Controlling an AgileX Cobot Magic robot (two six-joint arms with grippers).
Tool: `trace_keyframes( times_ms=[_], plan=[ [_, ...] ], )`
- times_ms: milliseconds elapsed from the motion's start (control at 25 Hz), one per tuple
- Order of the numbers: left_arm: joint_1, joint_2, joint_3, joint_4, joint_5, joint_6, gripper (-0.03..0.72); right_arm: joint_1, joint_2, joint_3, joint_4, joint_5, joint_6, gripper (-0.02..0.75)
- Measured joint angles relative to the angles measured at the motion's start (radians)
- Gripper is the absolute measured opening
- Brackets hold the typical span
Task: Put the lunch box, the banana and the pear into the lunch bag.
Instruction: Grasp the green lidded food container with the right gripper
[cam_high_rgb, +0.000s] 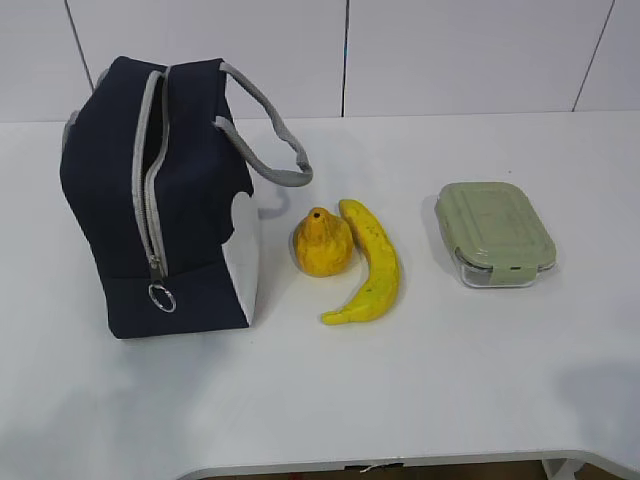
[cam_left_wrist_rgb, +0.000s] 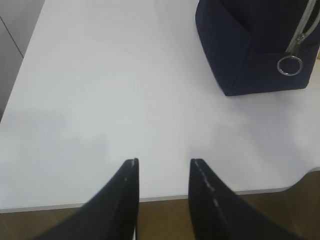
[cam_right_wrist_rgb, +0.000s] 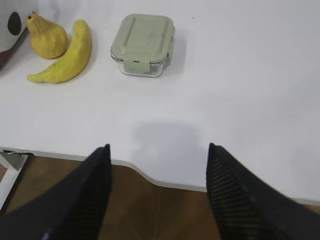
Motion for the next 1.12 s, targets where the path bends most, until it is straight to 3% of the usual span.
trace_keyframes(
  times_ms=[640,1120],
  plan=[
    [0.0,0.0,0.0,0.0,0.0,0.0,0.239,0.0,0.474,-0.132,0.0,0.004,0.193,0.495],
    [0.0,0.0,0.0,0.0,0.0,0.0,0.239,0.0,0.863,-0.252,0.26,-0.016,0.031,0.495]
  ],
)
